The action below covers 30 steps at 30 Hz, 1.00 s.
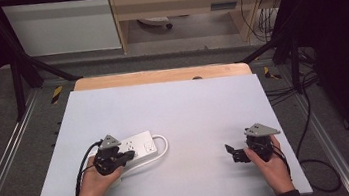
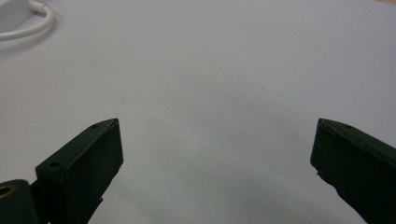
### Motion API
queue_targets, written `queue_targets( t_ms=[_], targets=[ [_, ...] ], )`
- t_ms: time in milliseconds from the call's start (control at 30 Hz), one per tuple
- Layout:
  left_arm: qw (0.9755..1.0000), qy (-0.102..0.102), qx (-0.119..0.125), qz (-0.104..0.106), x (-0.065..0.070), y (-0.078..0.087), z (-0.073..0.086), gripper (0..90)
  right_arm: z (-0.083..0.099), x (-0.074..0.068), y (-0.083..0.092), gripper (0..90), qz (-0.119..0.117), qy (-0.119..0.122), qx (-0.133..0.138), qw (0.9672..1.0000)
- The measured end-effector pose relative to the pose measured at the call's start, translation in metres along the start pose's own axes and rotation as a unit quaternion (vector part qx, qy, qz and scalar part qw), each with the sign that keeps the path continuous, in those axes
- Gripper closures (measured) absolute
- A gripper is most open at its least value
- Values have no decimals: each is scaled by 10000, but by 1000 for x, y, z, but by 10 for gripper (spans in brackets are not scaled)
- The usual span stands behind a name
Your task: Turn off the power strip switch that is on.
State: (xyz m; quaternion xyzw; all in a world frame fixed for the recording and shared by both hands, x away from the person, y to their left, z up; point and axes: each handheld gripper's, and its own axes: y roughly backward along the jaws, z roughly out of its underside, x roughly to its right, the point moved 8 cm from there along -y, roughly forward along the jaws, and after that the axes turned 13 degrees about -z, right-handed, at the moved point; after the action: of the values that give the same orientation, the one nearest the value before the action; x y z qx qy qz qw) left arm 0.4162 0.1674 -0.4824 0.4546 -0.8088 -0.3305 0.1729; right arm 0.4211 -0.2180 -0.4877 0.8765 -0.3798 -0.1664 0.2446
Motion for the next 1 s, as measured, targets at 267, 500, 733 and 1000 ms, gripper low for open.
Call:
queue_targets(
  t_ms=[267,500,733,1000],
  targets=[
    [10000,44,12,-14,-3,0,1,900,0,0,0,28,-5,-3,1,10000],
    [10000,11,37,-21,-3,-1,0,900,0,0,-1,28,-10,-1,-9,10000],
    [10000,21,80,-27,-3,-2,-1,900,0,-1,-1,28,-21,-7,-16,10000],
    [9996,-7,274,-51,-3,0,-7,900,0,-1,-1,28,-27,0,4,10000]
  ],
)
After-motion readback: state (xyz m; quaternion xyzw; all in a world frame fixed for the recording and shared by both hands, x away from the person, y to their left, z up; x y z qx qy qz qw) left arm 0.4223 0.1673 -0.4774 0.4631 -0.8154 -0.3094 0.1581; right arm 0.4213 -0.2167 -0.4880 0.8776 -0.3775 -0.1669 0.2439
